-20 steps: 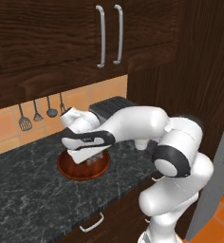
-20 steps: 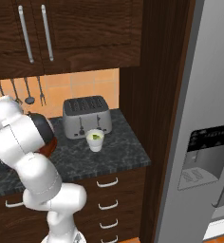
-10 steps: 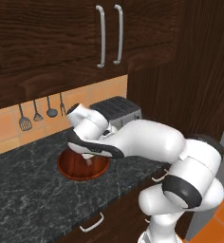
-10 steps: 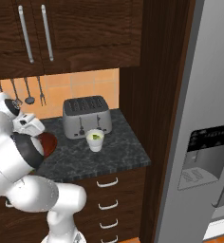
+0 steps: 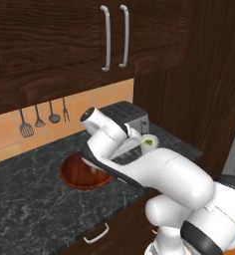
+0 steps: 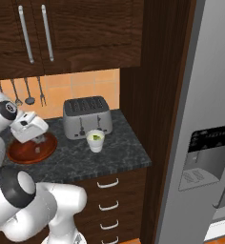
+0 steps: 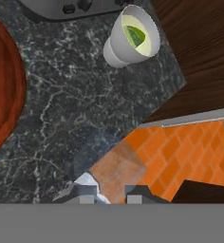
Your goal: Grab a lemon wedge from the fridge and one ice cube from the ice bowl, and put them in the glass of lemonade.
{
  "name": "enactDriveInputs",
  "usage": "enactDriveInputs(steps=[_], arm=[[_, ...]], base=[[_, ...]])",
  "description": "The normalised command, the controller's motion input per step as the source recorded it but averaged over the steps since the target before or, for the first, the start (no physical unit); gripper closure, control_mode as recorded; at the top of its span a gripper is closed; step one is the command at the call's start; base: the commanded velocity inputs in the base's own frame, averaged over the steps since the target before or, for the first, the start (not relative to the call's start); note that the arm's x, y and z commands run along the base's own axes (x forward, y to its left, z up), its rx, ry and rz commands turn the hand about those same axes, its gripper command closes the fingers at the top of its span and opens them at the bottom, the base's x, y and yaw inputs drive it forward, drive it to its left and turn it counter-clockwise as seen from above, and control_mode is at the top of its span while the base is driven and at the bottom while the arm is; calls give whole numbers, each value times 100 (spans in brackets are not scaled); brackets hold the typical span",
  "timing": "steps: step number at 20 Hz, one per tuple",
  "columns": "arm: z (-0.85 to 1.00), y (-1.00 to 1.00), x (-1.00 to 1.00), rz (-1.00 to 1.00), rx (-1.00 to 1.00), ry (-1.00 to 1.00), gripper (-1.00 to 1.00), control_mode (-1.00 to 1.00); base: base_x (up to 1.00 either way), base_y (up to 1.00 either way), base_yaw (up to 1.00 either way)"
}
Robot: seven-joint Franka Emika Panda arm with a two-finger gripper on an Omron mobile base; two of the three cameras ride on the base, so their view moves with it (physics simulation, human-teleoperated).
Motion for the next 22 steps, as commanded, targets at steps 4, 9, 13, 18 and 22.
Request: enactDriveInputs(steps=[4,9,13,18,22], arm=[[53,-50,-23,0,-4,-6,100,-100],[46,-63,-10,0,-3,-8,100,-100],[16,-69,-1,1,0,-3,100,-100],[-3,-65,20,9,0,0,100,-100],[-13,-40,64,15,0,0,100,-100]], base=[[0,0,0],[0,0,0],[0,0,0],[0,0,0],[0,0,0]])
